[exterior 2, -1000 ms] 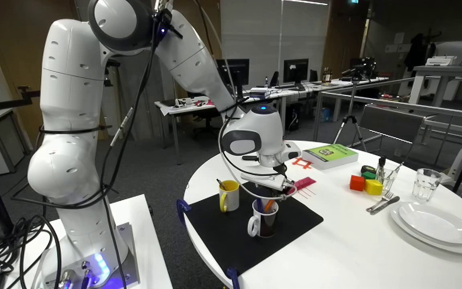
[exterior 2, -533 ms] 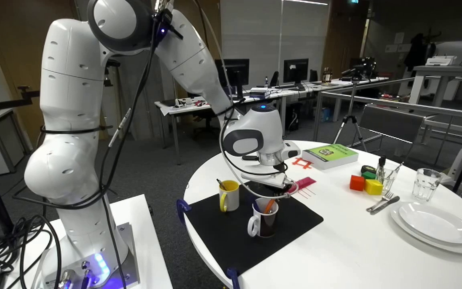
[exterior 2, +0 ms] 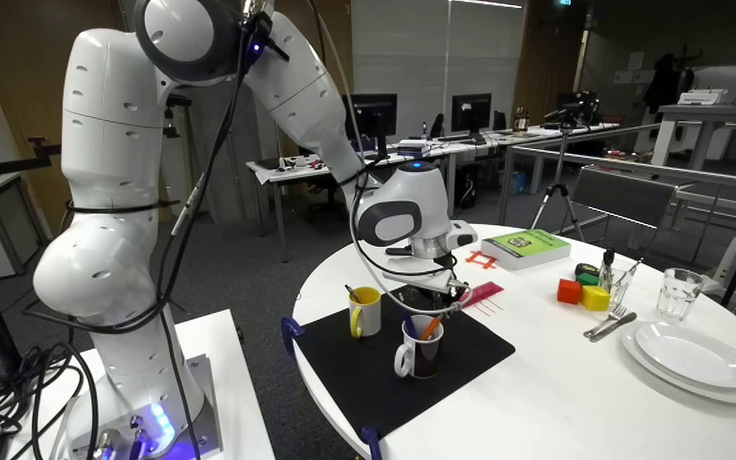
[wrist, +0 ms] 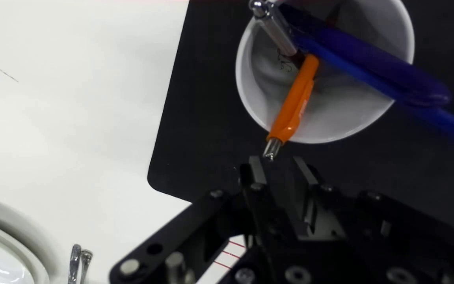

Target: Move the orange pen from the right cup to the left cup

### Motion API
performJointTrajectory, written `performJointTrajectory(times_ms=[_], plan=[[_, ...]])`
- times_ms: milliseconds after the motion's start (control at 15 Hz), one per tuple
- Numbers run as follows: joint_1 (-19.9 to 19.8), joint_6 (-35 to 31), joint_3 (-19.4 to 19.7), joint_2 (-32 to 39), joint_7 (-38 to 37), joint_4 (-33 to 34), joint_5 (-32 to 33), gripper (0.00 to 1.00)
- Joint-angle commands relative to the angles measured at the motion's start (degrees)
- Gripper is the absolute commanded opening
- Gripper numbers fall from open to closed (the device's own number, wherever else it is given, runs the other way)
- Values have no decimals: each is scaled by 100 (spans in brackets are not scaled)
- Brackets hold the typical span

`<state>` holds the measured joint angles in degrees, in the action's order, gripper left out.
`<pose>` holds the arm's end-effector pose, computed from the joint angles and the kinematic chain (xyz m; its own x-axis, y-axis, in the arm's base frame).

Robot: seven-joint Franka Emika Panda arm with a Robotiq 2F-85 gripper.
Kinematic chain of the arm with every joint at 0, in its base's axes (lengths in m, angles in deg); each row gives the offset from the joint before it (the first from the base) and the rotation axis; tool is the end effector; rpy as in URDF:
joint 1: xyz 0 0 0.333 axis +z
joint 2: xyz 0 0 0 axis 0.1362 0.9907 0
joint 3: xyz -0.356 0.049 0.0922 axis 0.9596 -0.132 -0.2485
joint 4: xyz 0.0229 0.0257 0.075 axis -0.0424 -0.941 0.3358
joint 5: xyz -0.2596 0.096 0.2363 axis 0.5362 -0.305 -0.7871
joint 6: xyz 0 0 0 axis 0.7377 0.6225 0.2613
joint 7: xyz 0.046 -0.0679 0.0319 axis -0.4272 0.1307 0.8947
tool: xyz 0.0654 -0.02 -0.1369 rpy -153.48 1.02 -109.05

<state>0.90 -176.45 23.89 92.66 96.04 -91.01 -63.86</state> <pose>0.5504 -0.1060 0.2727 0.8895 0.4091 0.2034 0.3909 -0.9119 0.1249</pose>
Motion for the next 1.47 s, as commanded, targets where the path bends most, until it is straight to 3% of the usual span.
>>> performJointTrajectory(times_ms=[0, 400, 733, 867, 933, 1067, 1400], plan=[[-58, -86, -34, -431, -645, -280, 387, 57], [122, -55, 304, -790, -2408, -519, 1023, 99], [196, 59, 531, -918, -3887, -581, 1203, 100], [57, 275, 351, -1035, -3788, -506, 802, 100], [83, 55, 404, -683, -3728, -392, 1010, 100], [80, 125, 385, -774, -3737, -392, 908, 100], [384, -357, 663, -574, -4713, -517, 1681, 100]])
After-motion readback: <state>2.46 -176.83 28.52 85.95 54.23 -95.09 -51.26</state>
